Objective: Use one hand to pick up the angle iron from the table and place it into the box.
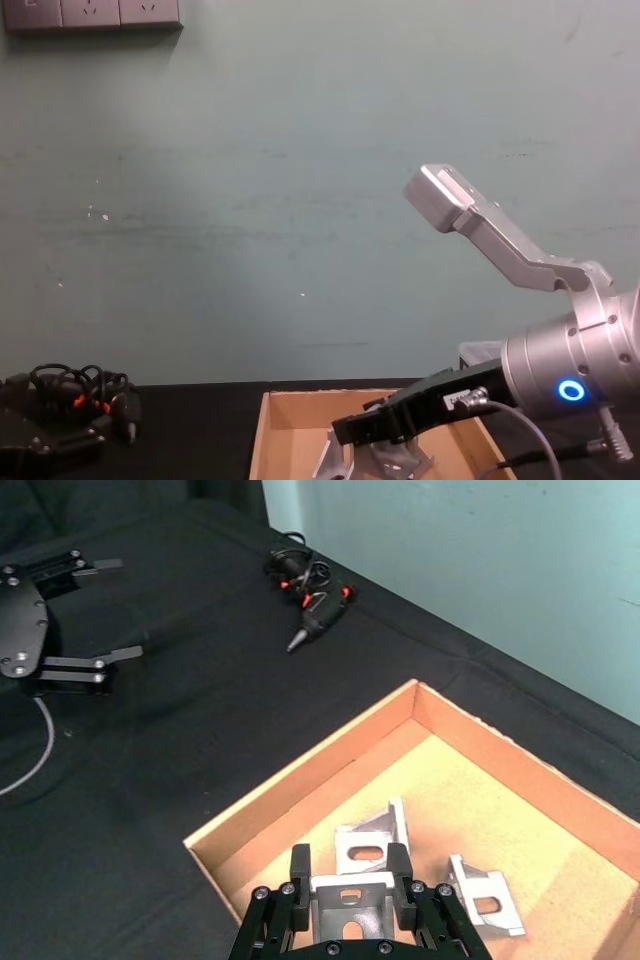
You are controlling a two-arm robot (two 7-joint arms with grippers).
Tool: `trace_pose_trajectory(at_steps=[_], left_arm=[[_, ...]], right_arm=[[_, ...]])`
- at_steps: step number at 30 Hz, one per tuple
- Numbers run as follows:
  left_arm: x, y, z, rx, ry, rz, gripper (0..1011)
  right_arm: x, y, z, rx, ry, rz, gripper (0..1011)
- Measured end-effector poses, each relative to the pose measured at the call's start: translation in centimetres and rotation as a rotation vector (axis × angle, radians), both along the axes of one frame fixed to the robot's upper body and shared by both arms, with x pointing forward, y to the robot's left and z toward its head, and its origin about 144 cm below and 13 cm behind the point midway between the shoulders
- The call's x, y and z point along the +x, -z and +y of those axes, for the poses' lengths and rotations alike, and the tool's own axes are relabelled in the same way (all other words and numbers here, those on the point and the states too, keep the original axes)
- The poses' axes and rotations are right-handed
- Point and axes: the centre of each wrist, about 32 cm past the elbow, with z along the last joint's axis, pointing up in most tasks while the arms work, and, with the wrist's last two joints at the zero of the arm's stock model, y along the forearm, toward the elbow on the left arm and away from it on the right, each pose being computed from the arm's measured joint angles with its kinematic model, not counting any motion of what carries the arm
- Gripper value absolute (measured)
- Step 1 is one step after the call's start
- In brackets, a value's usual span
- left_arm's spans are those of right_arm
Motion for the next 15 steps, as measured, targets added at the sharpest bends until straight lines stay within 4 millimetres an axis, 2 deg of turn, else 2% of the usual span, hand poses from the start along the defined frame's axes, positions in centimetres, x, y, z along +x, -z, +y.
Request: trace_pose_trajectory(at_steps=[15], left_arm=[[0.0,0.0,0.0,0.000,0.000,0.000,1011]], right_arm=[[0.8,1.5,0.1,-0.019,0.025,0.023,452]])
